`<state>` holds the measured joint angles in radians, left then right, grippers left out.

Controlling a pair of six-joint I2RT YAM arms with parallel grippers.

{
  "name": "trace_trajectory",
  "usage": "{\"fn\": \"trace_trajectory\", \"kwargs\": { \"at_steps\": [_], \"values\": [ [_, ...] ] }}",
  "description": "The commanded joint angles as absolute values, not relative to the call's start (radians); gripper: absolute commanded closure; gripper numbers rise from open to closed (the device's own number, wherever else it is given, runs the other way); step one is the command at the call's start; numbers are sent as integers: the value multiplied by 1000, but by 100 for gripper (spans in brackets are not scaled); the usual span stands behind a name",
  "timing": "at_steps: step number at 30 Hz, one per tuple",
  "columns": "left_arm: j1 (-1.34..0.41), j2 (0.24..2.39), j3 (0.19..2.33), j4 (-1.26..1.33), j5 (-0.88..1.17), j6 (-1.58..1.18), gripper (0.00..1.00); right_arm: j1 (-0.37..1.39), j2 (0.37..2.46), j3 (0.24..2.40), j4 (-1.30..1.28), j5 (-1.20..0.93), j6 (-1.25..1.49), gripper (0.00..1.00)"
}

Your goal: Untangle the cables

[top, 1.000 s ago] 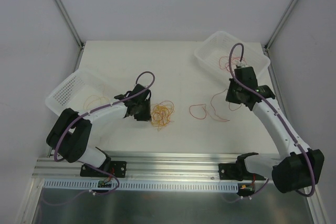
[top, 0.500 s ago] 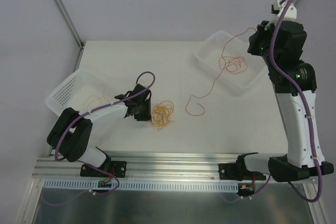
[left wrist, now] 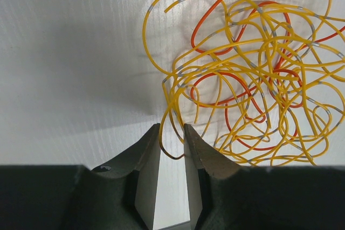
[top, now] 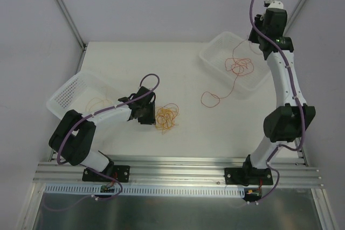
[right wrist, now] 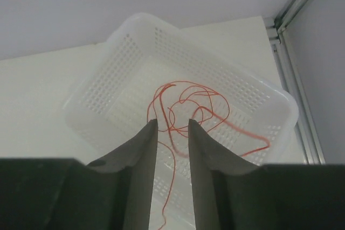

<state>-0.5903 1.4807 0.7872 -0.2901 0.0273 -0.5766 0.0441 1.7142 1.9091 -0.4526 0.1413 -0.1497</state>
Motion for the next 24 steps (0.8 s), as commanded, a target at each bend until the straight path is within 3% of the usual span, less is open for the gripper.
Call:
{"fn": "trace_trajectory", "kwargs": {
  "at_steps": [1, 2, 5, 7, 12, 18, 24],
  "values": [
    [-603, 1483, 785, -281, 43, -577, 76, 18, 1792, 1917, -416, 106, -156, 65],
    [-603, 1483, 785, -281, 43, -575, 76, 18, 1808, 1937, -438, 103, -161, 49],
    [-604, 1485, 785, -281, 46, -572, 76, 18, 1839, 1963, -498, 78, -166, 33],
    [-603, 1485, 787, -281, 44, -571, 76, 31, 1807, 1941, -509, 42, -164, 30],
    [-604, 1491, 792, -281, 48, -569, 76, 113, 1680, 1743, -528, -133, -181, 29],
    [-604, 1496, 796, -281, 58, -560, 76, 294, 1621, 1504, -580, -167, -247, 31],
    [-604, 1496, 796, -278, 66, -557, 76, 399, 1643, 1292, -511, -206, -222, 40]
  ]
}}
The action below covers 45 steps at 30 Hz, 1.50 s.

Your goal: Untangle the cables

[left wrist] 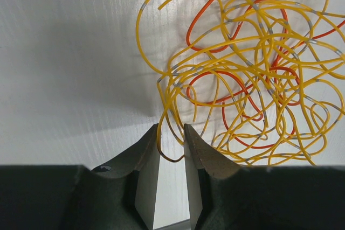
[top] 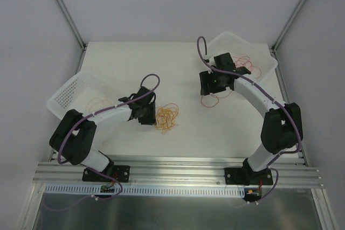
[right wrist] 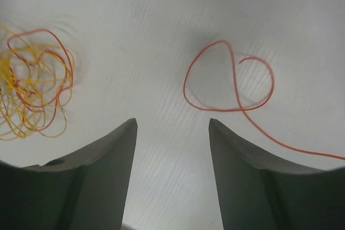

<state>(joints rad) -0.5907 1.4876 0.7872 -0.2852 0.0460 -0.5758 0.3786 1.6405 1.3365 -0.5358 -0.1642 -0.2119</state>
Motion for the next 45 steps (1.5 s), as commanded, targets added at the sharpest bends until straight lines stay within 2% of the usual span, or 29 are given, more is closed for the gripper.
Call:
{"fn": "trace_trajectory", "kwargs": {
  "at_steps": [1, 6, 19, 20, 21, 27, 32, 37, 41, 45],
  "values": [
    [-604, 1496, 795, -279, 67, -557, 76, 409, 1654, 1279, -497, -207, -225, 41],
    [-607, 1493, 793, -278, 69, -557, 76, 439, 1768, 1290, -494, -196, -253, 50],
    [-629, 1457, 761, -276, 48, -589, 76, 460, 1917, 1315, -489, -98, -270, 60],
    [-627, 1454, 759, -276, 45, -592, 76, 468, 1921, 1309, -488, -91, -270, 63],
    [-627, 1451, 756, -278, 44, -591, 76, 474, 1921, 1304, -488, -84, -270, 71],
    [-632, 1440, 752, -278, 40, -597, 76, 512, 1797, 1290, -528, -49, -284, 99],
    [-632, 1443, 747, -278, 43, -594, 76, 514, 1643, 1405, -666, 24, -327, 99],
    [-634, 1450, 755, -278, 45, -589, 76, 503, 1571, 1650, -781, 178, -416, 99],
    [-634, 1451, 759, -276, 46, -588, 76, 454, 1574, 1772, -733, 337, -486, 99],
    [-635, 1448, 756, -278, 49, -589, 76, 355, 1617, 1856, -645, 364, -491, 99]
  ]
}}
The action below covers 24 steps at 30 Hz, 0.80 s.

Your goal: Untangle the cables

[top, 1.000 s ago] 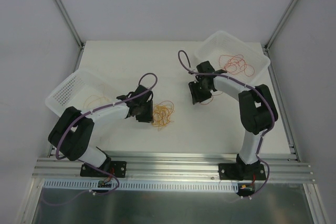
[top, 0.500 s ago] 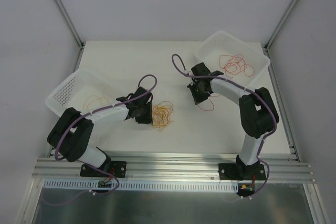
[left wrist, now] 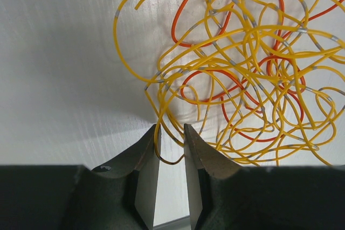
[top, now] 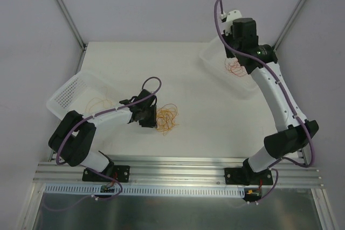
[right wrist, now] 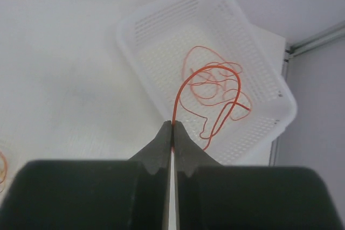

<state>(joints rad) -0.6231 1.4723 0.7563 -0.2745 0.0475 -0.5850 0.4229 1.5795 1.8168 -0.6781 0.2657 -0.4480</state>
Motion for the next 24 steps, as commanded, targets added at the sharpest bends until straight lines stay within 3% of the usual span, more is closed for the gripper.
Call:
{"fn": "trace_trajectory", "kwargs": {
  "at_steps": [1, 8, 10, 11, 12, 14, 15, 18, 24],
  "values": [
    [-635, 1448, 755, -276, 49, -591, 76, 332, 1629, 1864, -626, 351, -485, 99],
    [-638, 1445, 755, -278, 49, -603, 76, 169, 1834, 1949, -551, 241, -411, 98],
    [-640, 1445, 756, -276, 52, -606, 76, 152, 1896, 1974, -564, 216, -397, 84],
    [-641, 1445, 758, -276, 54, -606, 76, 150, 1905, 1982, -569, 210, -391, 67],
    [-641, 1445, 758, -276, 52, -607, 76, 150, 1910, 1986, -575, 204, -379, 56],
    [-641, 1445, 759, -276, 54, -607, 76, 150, 1899, 1987, -586, 166, -361, 38],
    [-644, 1447, 759, -278, 54, -609, 76, 152, 1887, 1980, -600, 154, -338, 35],
    [-644, 1453, 762, -276, 54, -611, 76, 170, 1809, 1922, -607, 92, -296, 30],
    [-647, 1466, 787, -278, 54, -603, 76, 296, 1597, 1525, -471, -159, -69, 30]
  ]
}}
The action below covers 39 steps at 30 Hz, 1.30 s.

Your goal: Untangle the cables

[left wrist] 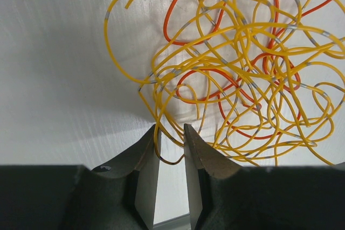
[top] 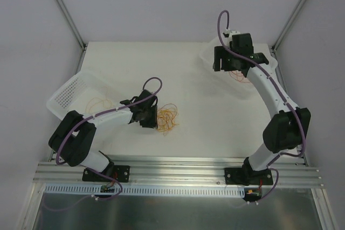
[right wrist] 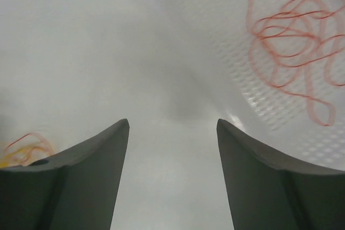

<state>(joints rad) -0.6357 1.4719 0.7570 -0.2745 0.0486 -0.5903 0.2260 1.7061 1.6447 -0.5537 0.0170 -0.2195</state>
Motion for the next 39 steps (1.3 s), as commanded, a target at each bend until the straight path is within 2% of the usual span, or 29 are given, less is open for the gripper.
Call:
{"fn": "trace_trajectory", "kwargs": {
  "at_steps": [1, 5, 12, 18, 30, 33, 35, 36, 39],
  "values": [
    [-649, 1468, 795, -278, 51, -597, 76, 339, 1580, 1481, -450, -229, -40, 31],
    [-660, 1476, 811, -276, 54, -578, 77, 455, 1548, 1263, -344, -321, 86, 32],
    [-664, 1459, 789, -278, 51, -578, 82, 532, 1624, 1143, -212, -342, 112, 44],
    [-666, 1437, 756, -278, 52, -581, 85, 566, 1744, 1144, -103, -371, 164, 51],
    [-667, 1427, 729, -276, 38, -607, 90, 624, 1931, 1244, -86, -411, 183, 54],
    [-669, 1427, 727, -276, 32, -611, 90, 635, 1942, 1236, -81, -420, 179, 63],
    [-667, 1427, 723, -276, 26, -611, 91, 635, 1934, 1224, -78, -419, 178, 75],
    [-667, 1425, 721, -278, 22, -611, 94, 634, 1916, 1212, -84, -399, 167, 86],
    [-667, 1419, 715, -278, 5, -609, 100, 611, 1866, 1200, -136, -356, 135, 99]
  ]
}}
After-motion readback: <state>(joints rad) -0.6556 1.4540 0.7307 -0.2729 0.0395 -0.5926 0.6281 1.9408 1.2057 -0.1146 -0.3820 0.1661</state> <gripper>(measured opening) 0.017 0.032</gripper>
